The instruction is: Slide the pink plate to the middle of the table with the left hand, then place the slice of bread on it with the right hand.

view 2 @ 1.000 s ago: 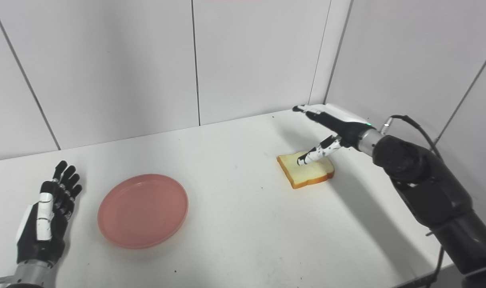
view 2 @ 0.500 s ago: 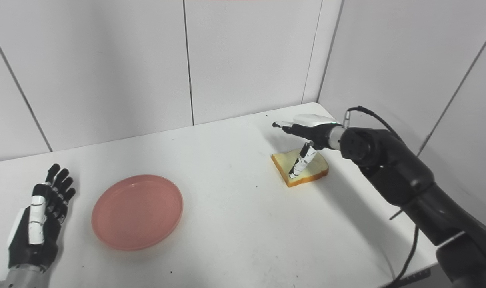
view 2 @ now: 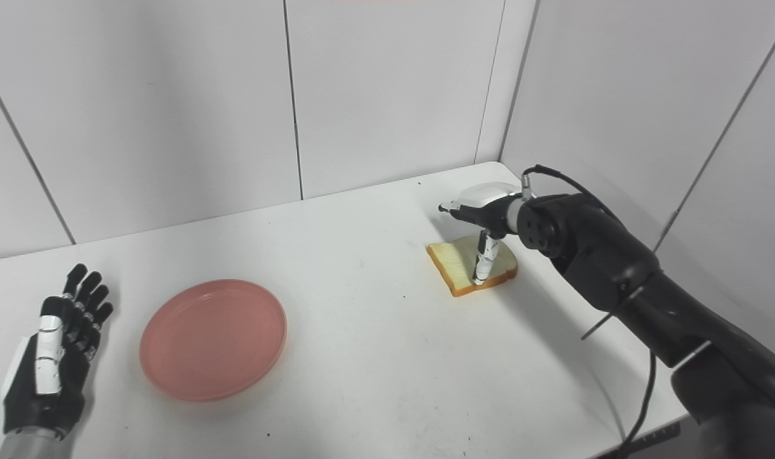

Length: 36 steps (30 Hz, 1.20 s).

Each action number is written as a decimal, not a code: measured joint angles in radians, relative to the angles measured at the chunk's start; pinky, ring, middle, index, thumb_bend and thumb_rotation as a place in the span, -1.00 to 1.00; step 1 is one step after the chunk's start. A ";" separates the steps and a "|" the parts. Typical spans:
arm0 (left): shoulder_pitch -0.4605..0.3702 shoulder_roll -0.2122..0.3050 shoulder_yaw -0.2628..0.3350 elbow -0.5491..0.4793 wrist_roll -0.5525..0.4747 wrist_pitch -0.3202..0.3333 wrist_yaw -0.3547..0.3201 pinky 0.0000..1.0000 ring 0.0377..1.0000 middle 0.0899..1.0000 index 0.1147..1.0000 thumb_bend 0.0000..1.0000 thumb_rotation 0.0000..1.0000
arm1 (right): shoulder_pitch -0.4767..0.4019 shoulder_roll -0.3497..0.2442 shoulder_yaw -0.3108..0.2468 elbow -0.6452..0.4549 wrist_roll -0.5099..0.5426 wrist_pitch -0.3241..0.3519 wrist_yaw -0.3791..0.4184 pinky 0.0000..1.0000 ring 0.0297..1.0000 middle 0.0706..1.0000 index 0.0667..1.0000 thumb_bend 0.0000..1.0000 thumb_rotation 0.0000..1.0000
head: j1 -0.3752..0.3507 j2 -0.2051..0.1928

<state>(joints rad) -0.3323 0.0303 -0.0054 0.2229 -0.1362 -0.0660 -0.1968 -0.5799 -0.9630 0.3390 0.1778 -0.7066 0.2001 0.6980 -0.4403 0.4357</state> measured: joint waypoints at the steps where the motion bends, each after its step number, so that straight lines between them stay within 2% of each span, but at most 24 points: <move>1: 0.000 0.000 -0.001 0.000 0.000 0.004 -0.001 1.00 1.00 1.00 0.96 0.42 1.00 | -0.002 0.000 0.004 0.003 -0.010 0.000 0.002 1.00 1.00 1.00 1.00 1.00 -0.66 | -0.002 0.000; 10: 0.002 0.001 -0.003 -0.004 0.000 0.010 -0.004 1.00 1.00 1.00 0.96 0.40 1.00 | -0.002 0.000 0.025 0.028 -0.064 -0.002 0.035 1.00 1.00 1.00 1.00 1.00 -0.57 | -0.002 0.000; 25: 0.004 0.000 -0.007 -0.010 0.000 0.014 -0.004 1.00 1.00 1.00 0.96 0.43 1.00 | -0.002 0.029 0.027 0.064 -0.067 -0.016 0.050 1.00 1.00 1.00 1.00 1.00 -0.64 | 0.003 0.005; 27: 0.004 0.000 -0.007 -0.010 0.000 0.014 -0.004 1.00 1.00 1.00 0.96 0.43 1.00 | -0.001 0.035 0.014 0.079 -0.048 -0.027 0.038 0.87 0.97 0.98 0.96 1.00 -0.71 | 0.005 0.005; 28: 0.004 0.000 -0.007 -0.010 0.000 0.014 -0.004 1.00 1.00 1.00 0.97 0.44 1.00 | 0.000 0.042 0.003 0.089 -0.037 -0.028 0.030 0.63 0.88 0.93 0.90 1.00 -0.76 | 0.005 0.005; 31: 0.004 0.000 -0.007 -0.011 0.000 0.014 -0.004 1.00 1.00 1.00 0.97 0.45 1.00 | 0.008 0.062 -0.029 0.103 -0.003 -0.037 -0.012 0.36 0.70 0.83 0.77 0.98 -0.86 | 0.005 0.008; 34: 0.004 0.000 -0.007 -0.011 0.000 0.014 -0.004 1.00 1.00 1.00 0.96 0.44 1.00 | 0.011 0.072 -0.049 0.125 0.031 -0.058 -0.049 0.25 0.57 0.75 0.65 0.86 -0.96 | 0.005 0.008; 36: 0.004 0.000 -0.006 -0.010 0.000 0.014 -0.004 1.00 1.00 1.00 0.96 0.44 1.00 | 0.011 0.073 -0.061 0.127 0.049 -0.065 -0.069 0.12 0.41 0.66 0.54 0.74 -0.99 | 0.005 0.008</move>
<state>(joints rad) -0.3285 0.0303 -0.0112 0.2127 -0.1365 -0.0518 -0.2009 -0.5687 -0.8899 0.2777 0.3049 -0.6572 0.1356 0.6289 -0.4357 0.4433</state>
